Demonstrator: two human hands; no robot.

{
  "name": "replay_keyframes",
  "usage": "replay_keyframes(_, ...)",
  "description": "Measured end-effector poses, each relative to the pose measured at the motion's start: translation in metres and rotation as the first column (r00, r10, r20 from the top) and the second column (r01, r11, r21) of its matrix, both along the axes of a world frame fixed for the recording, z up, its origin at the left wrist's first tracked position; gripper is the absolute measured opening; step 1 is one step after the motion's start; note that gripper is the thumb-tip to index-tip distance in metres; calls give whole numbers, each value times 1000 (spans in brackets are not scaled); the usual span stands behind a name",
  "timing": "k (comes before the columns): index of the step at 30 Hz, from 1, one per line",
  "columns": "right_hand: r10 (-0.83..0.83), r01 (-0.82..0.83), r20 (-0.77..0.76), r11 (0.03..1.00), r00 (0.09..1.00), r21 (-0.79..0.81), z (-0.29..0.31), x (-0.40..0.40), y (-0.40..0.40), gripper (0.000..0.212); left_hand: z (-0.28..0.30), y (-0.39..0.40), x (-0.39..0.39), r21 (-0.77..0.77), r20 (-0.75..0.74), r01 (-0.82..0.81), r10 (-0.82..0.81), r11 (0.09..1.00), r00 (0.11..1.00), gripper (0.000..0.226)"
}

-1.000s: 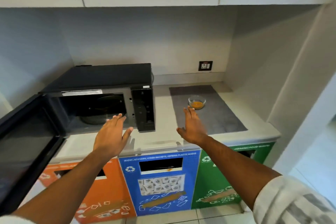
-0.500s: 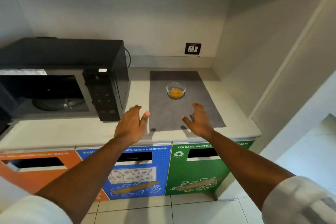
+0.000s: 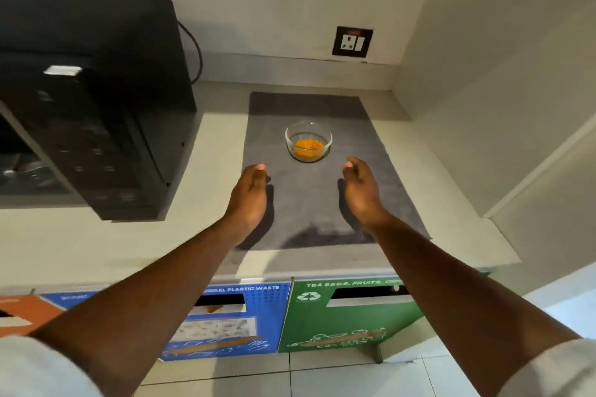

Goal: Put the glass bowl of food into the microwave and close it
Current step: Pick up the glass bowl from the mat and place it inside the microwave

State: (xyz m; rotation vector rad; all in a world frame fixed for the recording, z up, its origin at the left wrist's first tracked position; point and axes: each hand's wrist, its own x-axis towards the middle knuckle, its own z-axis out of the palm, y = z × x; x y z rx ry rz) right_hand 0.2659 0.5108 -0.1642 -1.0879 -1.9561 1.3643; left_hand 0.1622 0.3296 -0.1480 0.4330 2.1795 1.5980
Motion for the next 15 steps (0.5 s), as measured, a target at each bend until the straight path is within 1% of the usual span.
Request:
replay_keyframes(4, -60, 26, -152, 976, 987, -217, -17, -34, 28, 47, -14, 38, -28, 82, -9, 11, -11, 997, 1000, 45)
replay_keyframes(8, -77, -8, -285, 958, 956, -286, -33, -68, 52, 37, -28, 76, -62, 146, 59, -28, 20, 989, 998, 45)
replay_keyframes(10, -87, -17, -321, 952, 943, -306, -40, -89, 66, 30, -36, 94, -79, 171, 78, -49, 36, 984, 996, 43)
replay_keyframes(12, -110, 0, -338, 950, 935, -312, -38, -109, 79, 31, -39, 111, -92, 200, 94, -71, 53, 977, 994, 39)
replay_keyframes(13, -127, 8, -352, 947, 927, -321, -35, -115, 82, 27, -41, 118, -97, 224, 103, -77, 55, 972, 993, 37)
replay_keyframes(15, -135, -28, -404, 927, 905, -373, -32, -129, 86, 23, -43, 133, -105, 266, 134, -75, 40, 961, 990, 33)
